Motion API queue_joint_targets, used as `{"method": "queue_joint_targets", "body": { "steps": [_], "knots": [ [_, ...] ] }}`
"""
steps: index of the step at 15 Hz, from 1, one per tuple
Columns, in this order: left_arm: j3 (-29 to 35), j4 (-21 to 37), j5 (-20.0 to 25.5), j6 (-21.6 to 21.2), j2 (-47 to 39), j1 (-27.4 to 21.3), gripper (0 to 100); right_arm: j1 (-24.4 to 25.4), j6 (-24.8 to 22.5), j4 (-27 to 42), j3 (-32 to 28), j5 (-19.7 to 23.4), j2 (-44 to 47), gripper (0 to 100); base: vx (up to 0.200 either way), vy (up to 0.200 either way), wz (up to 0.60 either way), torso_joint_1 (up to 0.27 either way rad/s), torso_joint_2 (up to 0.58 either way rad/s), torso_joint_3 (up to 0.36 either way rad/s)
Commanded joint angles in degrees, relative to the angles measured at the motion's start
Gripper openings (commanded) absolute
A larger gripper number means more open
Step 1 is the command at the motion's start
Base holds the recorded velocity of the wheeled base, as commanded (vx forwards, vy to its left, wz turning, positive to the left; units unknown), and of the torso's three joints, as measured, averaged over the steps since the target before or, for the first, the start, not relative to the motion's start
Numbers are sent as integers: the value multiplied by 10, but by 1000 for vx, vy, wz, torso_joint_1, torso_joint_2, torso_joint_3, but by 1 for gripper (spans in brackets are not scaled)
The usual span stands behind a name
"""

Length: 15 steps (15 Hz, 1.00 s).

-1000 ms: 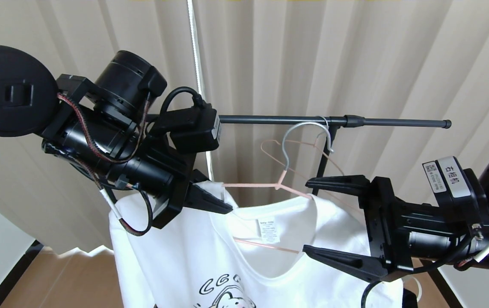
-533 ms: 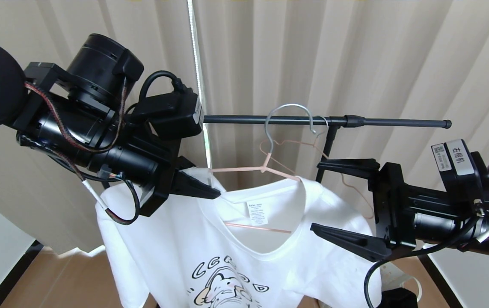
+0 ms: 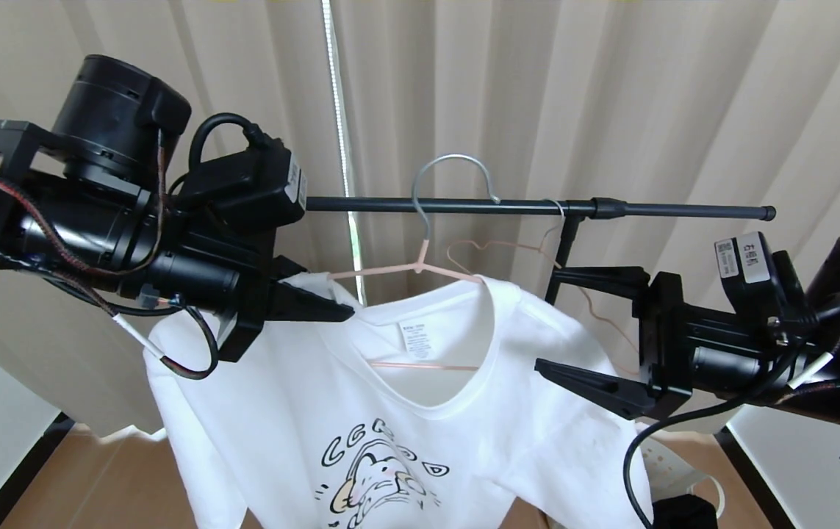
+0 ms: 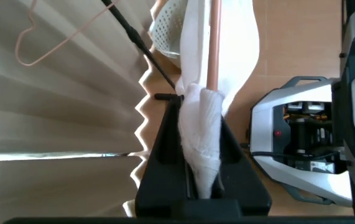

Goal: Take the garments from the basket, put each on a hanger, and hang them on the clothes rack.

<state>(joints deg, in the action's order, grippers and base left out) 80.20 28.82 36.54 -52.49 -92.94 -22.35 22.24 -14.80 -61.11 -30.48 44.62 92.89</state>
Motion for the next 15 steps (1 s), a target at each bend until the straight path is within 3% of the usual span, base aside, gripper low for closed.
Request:
{"method": "queue_joint_targets", "body": {
  "steps": [1,4,15],
  "knots": [
    [-40,-28,-1,16,35,16,0,-11,-9,-1,-2,0,23,100,0,0,0,0,0,0],
    [-51,-43,-34,51,64,20,0,-31,-44,-1,-13,1,59,100,0,0,0,0,0,0],
    [-61,-43,-38,55,109,78,0,-50,-59,-1,-38,0,155,100,0,0,0,0,0,0]
  ]
}}
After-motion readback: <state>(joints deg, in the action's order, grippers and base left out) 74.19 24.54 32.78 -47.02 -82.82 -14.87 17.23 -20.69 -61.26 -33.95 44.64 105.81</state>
